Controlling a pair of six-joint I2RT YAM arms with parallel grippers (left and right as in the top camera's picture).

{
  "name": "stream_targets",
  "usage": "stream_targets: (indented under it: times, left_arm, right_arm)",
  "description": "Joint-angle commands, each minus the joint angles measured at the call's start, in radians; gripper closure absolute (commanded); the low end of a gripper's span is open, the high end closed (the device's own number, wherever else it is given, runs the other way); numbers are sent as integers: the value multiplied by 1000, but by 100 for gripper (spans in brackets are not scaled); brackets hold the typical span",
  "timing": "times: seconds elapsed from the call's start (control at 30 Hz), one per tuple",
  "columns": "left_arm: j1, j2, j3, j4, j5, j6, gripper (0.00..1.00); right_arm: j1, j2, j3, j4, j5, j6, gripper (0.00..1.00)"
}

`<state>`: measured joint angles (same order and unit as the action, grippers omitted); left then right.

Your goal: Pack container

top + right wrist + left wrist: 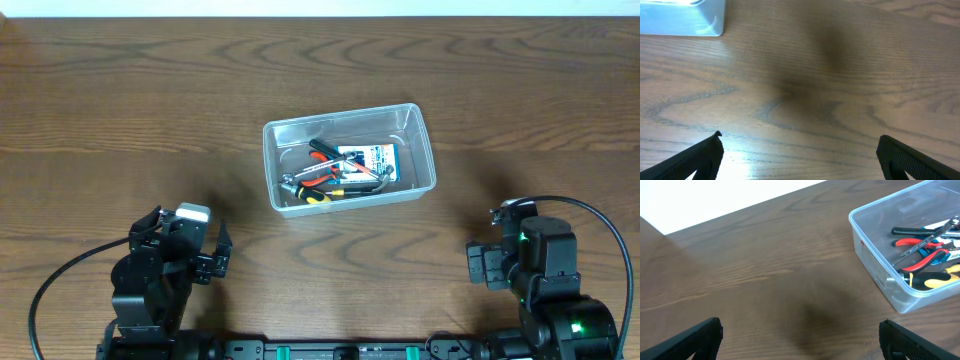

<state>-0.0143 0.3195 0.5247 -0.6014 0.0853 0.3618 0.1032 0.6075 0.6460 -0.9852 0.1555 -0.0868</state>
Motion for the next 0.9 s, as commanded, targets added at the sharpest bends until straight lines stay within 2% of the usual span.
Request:
stream_targets:
  times: [0.0,0.2,0.47,0.6,0.73,0.87]
  left_arm:
    - [-2,-2,-2,1,-11,-16,2]
    - [-2,-2,-2,1,-11,-16,2]
    - [-2,-2,-2,1,-11,-16,2]
    - [-2,-2,-2,1,-11,-16,2]
    - [-2,-2,-2,0,-11,-16,2]
    - [-2,-2,-2,1,-11,-16,2]
  right_arm:
    - [1,-5,-5,-3,13,15,1]
    - [-9,-51,-5,-3,13,15,1]
    - [-2,-340,-5,-5,13,15,1]
    - [-2,-449,-14,5,-108,55,1]
    - [2,-484,-131,201,-187,47,1]
    - [11,-515,-332,555,-190,-1,1]
